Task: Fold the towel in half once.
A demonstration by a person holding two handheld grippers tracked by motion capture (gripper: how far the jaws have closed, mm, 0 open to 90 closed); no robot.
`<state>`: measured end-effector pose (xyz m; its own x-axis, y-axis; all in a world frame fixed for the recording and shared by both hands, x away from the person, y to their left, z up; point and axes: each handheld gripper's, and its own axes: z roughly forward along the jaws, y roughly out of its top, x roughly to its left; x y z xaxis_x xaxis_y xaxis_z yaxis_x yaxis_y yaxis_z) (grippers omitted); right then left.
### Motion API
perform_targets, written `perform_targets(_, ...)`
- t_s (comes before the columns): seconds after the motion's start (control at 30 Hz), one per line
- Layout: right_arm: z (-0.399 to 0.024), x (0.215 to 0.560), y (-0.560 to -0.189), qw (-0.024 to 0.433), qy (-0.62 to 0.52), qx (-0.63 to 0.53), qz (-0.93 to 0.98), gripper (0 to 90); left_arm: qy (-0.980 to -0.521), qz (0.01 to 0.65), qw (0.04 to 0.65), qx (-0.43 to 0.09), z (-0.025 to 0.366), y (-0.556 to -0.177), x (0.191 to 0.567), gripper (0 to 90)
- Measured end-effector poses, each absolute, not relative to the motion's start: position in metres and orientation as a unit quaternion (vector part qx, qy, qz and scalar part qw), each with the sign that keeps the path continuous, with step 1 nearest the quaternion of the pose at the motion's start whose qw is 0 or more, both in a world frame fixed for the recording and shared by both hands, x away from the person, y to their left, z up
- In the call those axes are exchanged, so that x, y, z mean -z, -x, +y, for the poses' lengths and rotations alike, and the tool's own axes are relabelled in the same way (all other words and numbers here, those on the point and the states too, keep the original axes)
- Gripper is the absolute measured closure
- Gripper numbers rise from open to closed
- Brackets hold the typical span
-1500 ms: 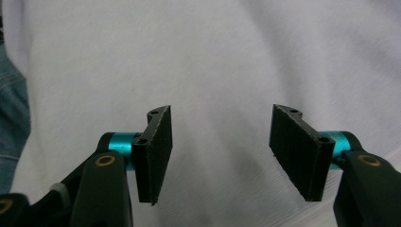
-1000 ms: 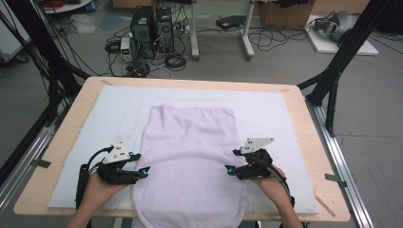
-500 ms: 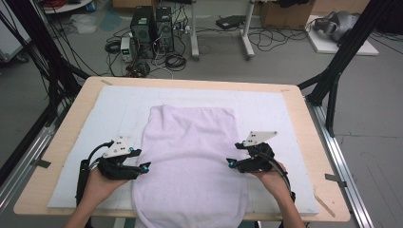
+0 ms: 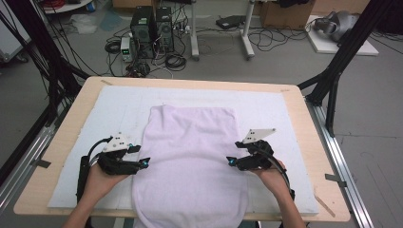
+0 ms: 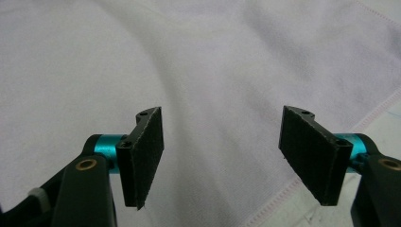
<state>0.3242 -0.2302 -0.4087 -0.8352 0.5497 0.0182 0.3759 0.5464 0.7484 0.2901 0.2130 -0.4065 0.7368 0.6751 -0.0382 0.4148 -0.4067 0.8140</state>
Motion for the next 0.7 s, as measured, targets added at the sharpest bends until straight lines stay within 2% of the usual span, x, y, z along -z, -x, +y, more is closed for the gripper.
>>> perform_targets(0.2,-0.232,0.395,-0.337,0.117,-0.27,-0.392,0.872,30.8,-0.823,0.333,0.433,-0.154,0.211,-0.301,0.401,38.7)
perform_targets(0.4,-0.233,0.38,-0.364,0.13,-0.277,-0.384,0.871,32.2,-0.808,0.354,0.44,-0.17,0.213,-0.328,0.391,39.0)
perform_targets(0.7,-0.235,0.394,-0.423,0.118,-0.327,-0.349,0.87,38.3,-0.792,0.411,0.408,-0.193,0.209,-0.388,0.401,46.0)
